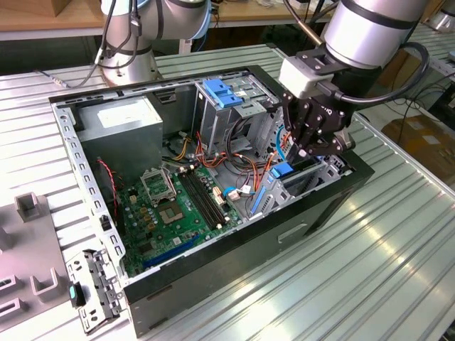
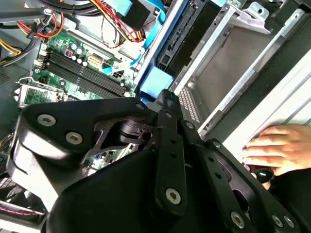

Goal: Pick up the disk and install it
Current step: 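Insert the disk into the insertion slot, then insert the first disk wire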

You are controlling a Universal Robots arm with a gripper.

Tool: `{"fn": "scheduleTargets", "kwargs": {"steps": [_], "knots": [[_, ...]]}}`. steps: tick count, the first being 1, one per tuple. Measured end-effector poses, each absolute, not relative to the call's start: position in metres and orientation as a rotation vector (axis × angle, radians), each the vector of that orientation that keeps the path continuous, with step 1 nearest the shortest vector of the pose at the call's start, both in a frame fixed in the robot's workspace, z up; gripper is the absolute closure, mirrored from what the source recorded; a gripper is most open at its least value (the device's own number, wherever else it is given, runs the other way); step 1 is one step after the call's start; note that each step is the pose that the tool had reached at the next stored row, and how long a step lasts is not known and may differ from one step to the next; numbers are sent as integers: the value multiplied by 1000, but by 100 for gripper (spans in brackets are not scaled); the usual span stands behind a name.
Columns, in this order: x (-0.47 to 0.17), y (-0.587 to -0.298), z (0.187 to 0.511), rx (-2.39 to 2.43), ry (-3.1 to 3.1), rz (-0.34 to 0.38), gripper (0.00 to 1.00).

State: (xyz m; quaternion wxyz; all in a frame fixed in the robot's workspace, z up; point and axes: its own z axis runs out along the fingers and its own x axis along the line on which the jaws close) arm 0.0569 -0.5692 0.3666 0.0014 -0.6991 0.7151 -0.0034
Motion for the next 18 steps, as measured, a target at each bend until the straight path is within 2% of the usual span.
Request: {"fn": "scheduleTargets", "kwargs": {"steps": [18], "knots": [[59, -569, 366, -2195, 2245, -12, 89]]}}
